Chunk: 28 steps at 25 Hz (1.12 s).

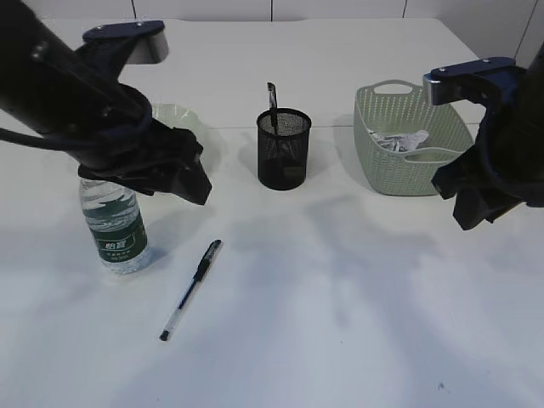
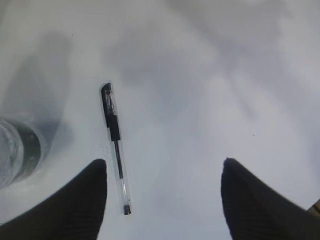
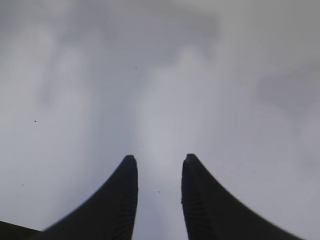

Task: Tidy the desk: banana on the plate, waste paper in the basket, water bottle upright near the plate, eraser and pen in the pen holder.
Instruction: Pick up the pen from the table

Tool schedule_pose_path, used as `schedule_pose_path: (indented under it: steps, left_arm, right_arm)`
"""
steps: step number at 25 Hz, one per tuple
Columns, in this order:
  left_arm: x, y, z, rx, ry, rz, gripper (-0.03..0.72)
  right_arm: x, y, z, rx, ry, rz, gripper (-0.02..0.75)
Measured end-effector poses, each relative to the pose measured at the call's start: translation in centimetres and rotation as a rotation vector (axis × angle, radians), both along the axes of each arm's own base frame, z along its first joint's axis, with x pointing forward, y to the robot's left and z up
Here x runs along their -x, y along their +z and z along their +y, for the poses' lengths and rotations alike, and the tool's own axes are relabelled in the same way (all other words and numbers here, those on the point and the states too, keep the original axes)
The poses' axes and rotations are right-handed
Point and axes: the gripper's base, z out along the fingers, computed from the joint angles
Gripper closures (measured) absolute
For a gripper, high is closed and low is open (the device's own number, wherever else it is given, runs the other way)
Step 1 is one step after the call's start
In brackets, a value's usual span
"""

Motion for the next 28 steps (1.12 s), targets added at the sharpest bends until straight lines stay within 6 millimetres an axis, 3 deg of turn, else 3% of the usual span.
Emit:
schedule_pose_path:
  steps: [6,12,28]
  left_arm:
    - [-2.4,-2.6,-1.5,-0.135,-0.052,0.08,0.181]
    - [-3.1,-4.0,-4.3,-0.195,-0.049,0.077,0.181]
    - [-6.7,-9.8,-6.3,-0.273,0.035,0.142,0.232]
  right_arm:
    - [0.0,0.0,0.0,-0.001,-0.006,0.0,0.508]
    - [0.0,0.0,0.0,-0.002,-0.008,0.0,0.508]
    - [0.0,0.0,0.0,-0.002,-0.008,0.0,0.508]
